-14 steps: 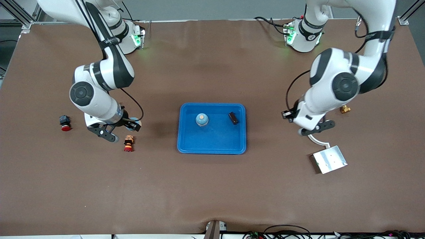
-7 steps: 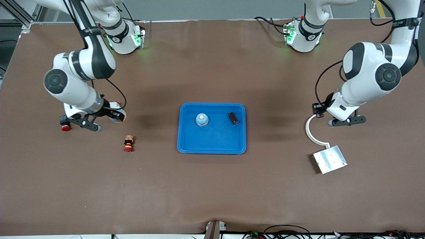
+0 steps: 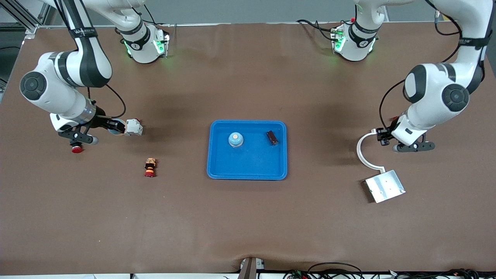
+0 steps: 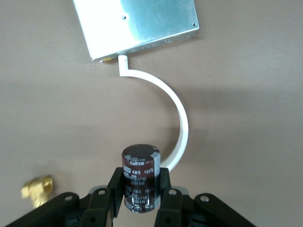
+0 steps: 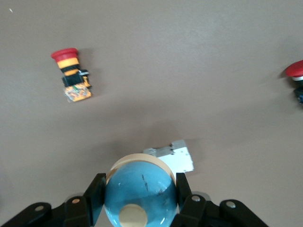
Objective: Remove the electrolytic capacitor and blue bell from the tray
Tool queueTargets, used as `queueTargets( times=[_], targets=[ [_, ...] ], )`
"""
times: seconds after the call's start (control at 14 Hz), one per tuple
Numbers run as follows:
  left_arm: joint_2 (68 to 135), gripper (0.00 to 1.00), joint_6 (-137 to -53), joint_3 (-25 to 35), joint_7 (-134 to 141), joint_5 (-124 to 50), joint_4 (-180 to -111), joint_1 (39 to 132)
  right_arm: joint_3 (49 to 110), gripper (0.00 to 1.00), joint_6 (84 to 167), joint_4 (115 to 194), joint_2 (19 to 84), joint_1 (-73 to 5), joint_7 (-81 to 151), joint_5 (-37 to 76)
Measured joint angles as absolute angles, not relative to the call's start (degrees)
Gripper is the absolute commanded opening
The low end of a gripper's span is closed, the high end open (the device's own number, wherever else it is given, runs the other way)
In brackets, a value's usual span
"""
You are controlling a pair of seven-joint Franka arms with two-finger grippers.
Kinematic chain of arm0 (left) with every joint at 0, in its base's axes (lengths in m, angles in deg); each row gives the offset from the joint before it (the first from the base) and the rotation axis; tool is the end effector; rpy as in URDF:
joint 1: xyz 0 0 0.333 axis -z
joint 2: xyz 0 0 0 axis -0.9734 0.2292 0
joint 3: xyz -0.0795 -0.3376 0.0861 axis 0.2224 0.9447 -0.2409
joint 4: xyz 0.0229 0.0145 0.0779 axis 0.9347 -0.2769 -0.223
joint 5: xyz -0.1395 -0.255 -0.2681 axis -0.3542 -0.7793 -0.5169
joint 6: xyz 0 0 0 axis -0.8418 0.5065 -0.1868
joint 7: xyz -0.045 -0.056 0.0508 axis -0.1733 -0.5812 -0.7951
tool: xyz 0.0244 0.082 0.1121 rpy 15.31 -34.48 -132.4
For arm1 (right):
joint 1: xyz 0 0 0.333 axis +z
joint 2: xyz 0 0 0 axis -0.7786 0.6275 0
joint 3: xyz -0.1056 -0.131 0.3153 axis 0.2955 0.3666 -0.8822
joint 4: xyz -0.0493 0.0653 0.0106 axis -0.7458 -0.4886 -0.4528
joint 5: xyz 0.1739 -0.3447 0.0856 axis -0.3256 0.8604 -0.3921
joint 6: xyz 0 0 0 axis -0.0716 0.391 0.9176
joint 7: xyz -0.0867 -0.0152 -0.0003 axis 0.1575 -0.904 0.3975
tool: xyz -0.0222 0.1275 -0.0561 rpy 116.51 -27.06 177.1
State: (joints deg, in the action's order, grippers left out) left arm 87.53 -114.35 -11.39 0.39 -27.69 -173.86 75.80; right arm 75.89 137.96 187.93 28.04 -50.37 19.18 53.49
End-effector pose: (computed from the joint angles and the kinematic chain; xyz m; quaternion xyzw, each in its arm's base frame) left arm 0.5499 -0.0089 0.2846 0.9995 0.0223 -0.0207 0.0023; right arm 0.5010 -0.0060 0.3440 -0.9920 0.1188 0.0390 0.0163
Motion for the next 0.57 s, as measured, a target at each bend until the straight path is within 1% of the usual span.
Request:
queueTargets(
  times=[0.21, 0.43, 0.57],
  targets=[
    [93.37, 0.00, -117.87, -11.41, 0.39, -25.48, -172.45, 74.93, 75.90, 0.00, 139.72, 190.63, 26.46, -52.44, 22.62, 53.49],
    [97.75, 0.00, -118.06, -11.41, 0.39, -24.57, -169.14, 73.62, 75.91, 0.00, 145.35, 194.92, 26.27, -54.58, 27.02, 53.49],
    [99.10, 0.00, -118.06, -11.41, 0.39, -24.56, -168.17, 73.54, 75.89, 0.00, 148.62, 197.61, 26.27, -56.10, 30.22, 53.50]
  ],
)
